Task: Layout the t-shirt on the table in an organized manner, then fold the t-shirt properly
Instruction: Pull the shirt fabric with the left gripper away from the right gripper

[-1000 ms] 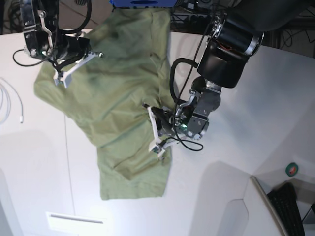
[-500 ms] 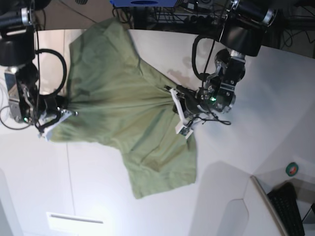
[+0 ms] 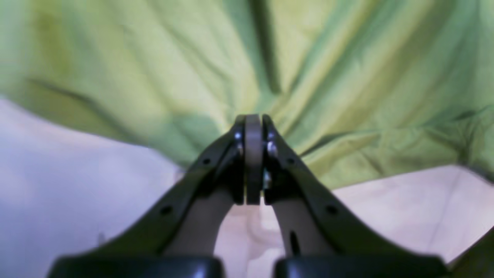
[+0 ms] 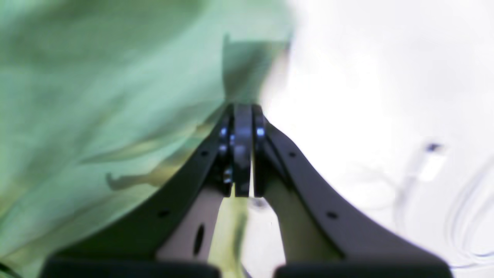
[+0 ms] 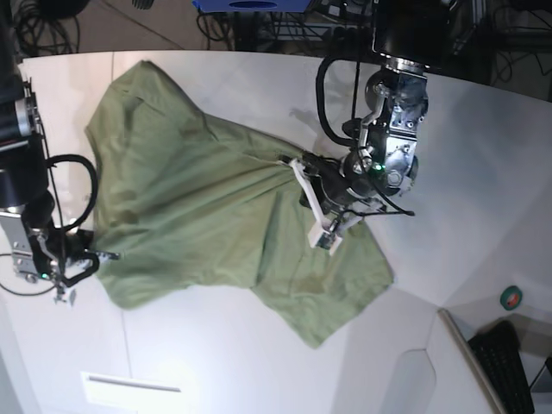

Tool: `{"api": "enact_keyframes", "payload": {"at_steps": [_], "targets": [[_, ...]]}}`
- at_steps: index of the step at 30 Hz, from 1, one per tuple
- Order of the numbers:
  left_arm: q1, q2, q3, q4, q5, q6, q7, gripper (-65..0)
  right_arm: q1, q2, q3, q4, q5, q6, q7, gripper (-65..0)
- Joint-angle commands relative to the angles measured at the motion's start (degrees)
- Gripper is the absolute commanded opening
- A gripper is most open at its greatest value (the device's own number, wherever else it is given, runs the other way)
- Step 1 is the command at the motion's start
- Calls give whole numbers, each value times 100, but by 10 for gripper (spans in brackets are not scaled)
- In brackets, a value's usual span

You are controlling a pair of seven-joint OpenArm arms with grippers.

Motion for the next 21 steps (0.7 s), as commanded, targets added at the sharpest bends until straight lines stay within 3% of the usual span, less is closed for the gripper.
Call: {"api": "enact_keyframes", "payload": {"at_steps": [1, 4, 7, 11, 13, 15, 18, 21], "targets": [[-105, -51, -271, 280, 41, 22, 100, -650, 162, 221, 36, 421, 55, -4, -17, -650], [-105, -51, -931, 746, 50, 5, 408, -650, -427, 458, 229, 1906, 64, -4, -474, -650], [-202, -69, -1256, 965, 67, 5, 443, -650, -1447, 440, 1258, 3647, 64, -4, -1071, -650], [-958, -174, -737, 359, 67, 75, 830, -650, -2599, -149, 2418, 5308, 55, -4, -1581, -650], [-1555, -121, -491, -300, 67, 409, 1129, -650, -2906, -298, 2453, 5686, 55, -4, -1652, -650], [-2065, -16, -236, -942, 67, 963, 1190, -650, -3108, -368, 2453, 5871, 55, -4, -1687, -650], [-2786, 28, 177, -1883, 58, 1702, 1182, -410, -3275, -430, 2453, 5915, 55, -4, -1687, -650], [-3349, 98, 511, -2648, 14, 1772, 1085, -232, -3390, -421, 2453, 5915, 55, -4, -1687, -650]]}}
